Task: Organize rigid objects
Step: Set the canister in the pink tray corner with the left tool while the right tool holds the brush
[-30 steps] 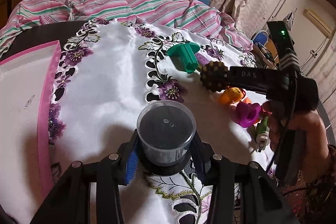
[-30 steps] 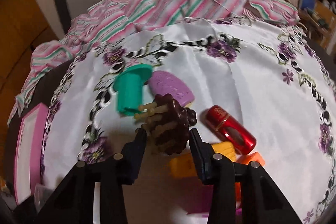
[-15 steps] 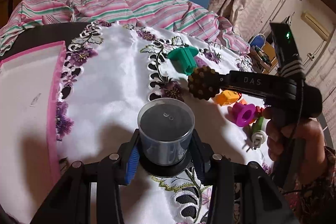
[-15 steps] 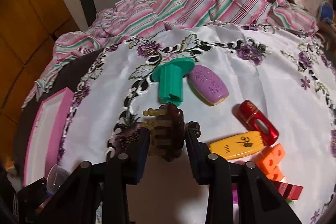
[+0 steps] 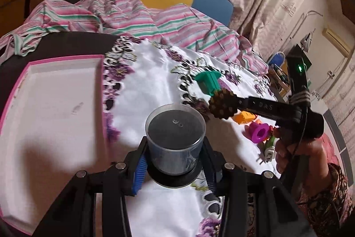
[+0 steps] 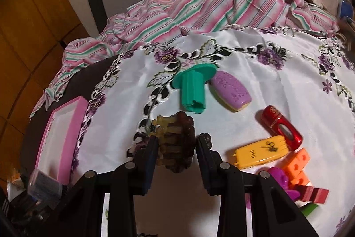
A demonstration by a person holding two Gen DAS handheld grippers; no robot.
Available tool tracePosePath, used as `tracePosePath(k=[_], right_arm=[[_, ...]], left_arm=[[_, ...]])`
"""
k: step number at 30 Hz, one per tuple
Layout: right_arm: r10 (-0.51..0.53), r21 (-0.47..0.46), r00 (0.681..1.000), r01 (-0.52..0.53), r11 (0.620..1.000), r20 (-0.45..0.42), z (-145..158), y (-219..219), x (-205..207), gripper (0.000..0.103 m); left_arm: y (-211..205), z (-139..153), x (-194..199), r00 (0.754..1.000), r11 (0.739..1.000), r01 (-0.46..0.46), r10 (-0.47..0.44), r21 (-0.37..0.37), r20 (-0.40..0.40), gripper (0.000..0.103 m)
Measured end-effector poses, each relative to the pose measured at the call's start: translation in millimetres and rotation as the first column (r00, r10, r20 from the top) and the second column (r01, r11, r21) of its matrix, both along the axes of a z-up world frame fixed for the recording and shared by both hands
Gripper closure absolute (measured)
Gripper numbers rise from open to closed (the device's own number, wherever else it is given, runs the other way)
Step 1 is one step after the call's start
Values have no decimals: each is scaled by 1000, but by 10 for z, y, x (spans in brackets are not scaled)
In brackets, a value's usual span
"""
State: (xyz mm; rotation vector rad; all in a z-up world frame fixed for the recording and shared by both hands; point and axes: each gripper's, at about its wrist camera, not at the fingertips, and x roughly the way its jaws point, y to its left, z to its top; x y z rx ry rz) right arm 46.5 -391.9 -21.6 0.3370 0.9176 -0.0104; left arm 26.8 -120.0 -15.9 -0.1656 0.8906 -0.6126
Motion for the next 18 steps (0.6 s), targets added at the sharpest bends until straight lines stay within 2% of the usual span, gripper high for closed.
tracePosePath(k=[4, 12, 18], right_arm=[[15, -2, 1000, -15, 1000, 8, 10, 101, -13, 68], [-5, 21, 999, 4, 1000, 44, 44, 89, -36, 68], [-6, 7, 998, 6, 1000, 55, 60, 102, -23, 68]], left_arm=[[228, 21, 79, 999, 999, -44, 44, 5, 6, 59], [775, -38, 481, 985, 984, -174, 174, 37, -2, 59], [1087, -221, 943, 965, 964, -249, 255, 90, -60, 59]])
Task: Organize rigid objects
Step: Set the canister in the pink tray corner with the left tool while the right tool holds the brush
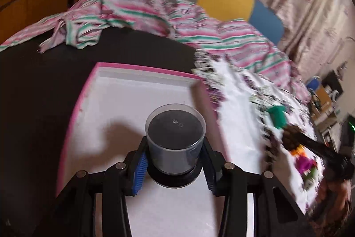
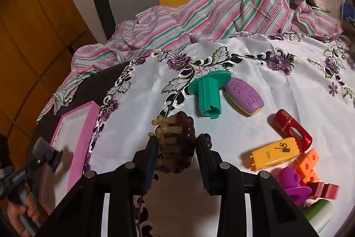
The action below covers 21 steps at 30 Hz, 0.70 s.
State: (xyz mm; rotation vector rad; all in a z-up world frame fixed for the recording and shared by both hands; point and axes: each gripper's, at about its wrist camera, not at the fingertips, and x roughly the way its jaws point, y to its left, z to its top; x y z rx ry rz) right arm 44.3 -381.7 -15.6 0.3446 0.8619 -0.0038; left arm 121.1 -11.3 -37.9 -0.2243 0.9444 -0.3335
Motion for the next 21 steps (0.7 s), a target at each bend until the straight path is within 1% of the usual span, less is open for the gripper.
tracePosePath(k=[2, 4, 10, 14, 16, 18, 21], right_arm=[[0, -4, 1000, 0, 1000, -5, -12, -1, 12, 68], [-1, -11, 1000, 1, 1000, -4, -13, 1, 15, 68], [1, -23, 1000, -1, 1000, 5, -5, 6, 26, 68], [0, -32, 1000, 0, 999, 1, -19, 5, 44, 68], [-1, -35, 1000, 1, 999, -1, -25, 4, 46, 68], [-2, -35, 1000, 2, 999, -2, -30, 0, 48, 68], [-4, -39, 1000, 4, 999, -2, -34, 0, 51, 68]], left_arm=[[96, -83, 196, 999, 1000, -18, 18, 3, -47, 59], [168, -127, 373, 997, 999, -44, 45, 22, -60, 59], [249, -165, 699, 995, 992, -87, 91, 95, -34, 59], [298, -205, 898, 990, 977, -135, 141, 165, -24, 58], [321, -217, 924, 987, 970, -151, 158, 193, -23, 58], [349, -198, 876, 986, 965, -163, 167, 204, -6, 55], [407, -161, 759, 985, 970, -170, 172, 174, 4, 55]])
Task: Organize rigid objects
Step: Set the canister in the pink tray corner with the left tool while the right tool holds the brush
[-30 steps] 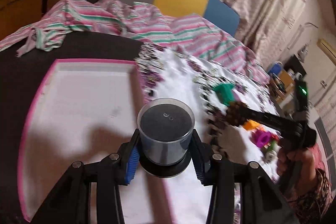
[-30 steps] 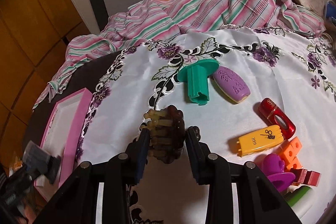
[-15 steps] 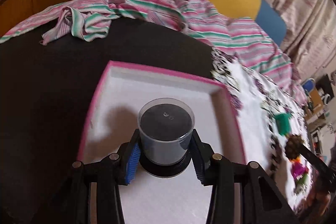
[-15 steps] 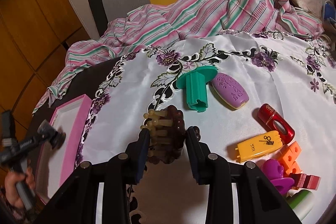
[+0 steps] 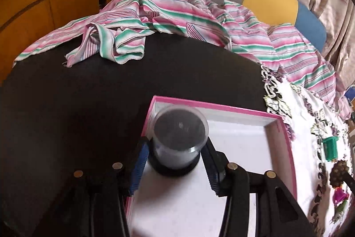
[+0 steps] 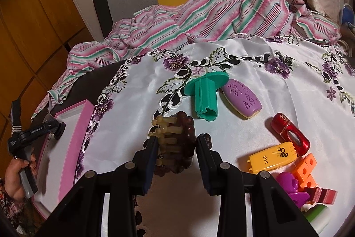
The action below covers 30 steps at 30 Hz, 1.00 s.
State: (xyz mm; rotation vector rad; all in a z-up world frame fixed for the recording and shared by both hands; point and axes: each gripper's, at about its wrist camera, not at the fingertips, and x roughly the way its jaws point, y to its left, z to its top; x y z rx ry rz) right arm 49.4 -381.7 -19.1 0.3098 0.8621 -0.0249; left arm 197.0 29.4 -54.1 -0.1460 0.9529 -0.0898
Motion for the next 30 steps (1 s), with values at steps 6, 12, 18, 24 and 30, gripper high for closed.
tracePosePath(k=[6, 12, 18, 24, 30], right_arm=[[12, -13, 1000, -12, 1000, 2, 0, 33, 1, 68], [28, -20, 1000, -28, 999, 8, 6, 74, -5, 68], [34, -13, 999, -34, 999, 8, 13, 120, -26, 68], [55, 5, 998, -55, 998, 3, 16, 272, -43, 68], [102, 24, 995, -102, 994, 9, 64, 566, -17, 68]], left_arm=[[188, 5, -355, 999, 988, -46, 45, -147, -10, 54], [74, -32, -759, 999, 979, 25, -31, -203, -26, 54], [-88, -46, -1027, 993, 967, 97, -108, -235, -37, 54], [-154, -40, -1207, 986, 961, 150, -163, -234, -41, 54], [-135, -22, -1334, 984, 959, 163, -176, -231, -38, 54]])
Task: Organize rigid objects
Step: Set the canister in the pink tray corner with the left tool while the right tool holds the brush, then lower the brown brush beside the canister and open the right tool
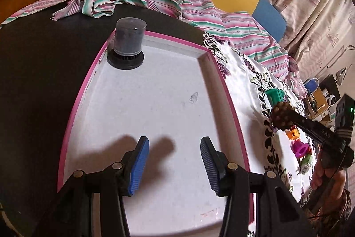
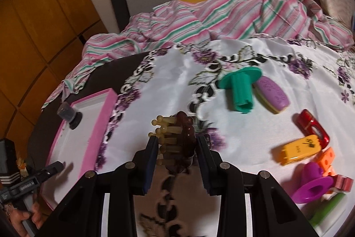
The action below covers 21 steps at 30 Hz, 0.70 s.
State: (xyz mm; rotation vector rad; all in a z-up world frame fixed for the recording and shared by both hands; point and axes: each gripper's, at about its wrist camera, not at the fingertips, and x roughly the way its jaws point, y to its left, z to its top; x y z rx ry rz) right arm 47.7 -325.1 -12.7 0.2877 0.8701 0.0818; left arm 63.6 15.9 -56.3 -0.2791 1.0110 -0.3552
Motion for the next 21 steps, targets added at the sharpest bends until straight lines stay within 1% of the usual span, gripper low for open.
tracePosePath(k=[5, 7, 15, 18, 21], right_arm=[[73, 19, 997, -73, 997, 17, 115, 353, 107, 68], [116, 20, 993, -117, 993, 25, 169, 562, 182, 68], [262, 0, 963, -262, 965, 60, 326, 1356, 533, 68], [299, -12, 953, -299, 954, 40, 291, 1600, 703, 68], [325, -54, 946, -325, 944, -4, 179, 1838, 893, 68]], left_arm=[[14, 11, -76, 1000, 1000, 9, -9, 4, 6, 54], [27, 13, -98, 1000, 1000, 9, -9, 5, 7, 54], [128, 38, -160, 1000, 1000, -9, 9, 12, 19, 54], [166, 39, -165, 1000, 1000, -15, 15, 25, 16, 54], [198, 47, -188, 1000, 1000, -18, 17, 24, 21, 54]])
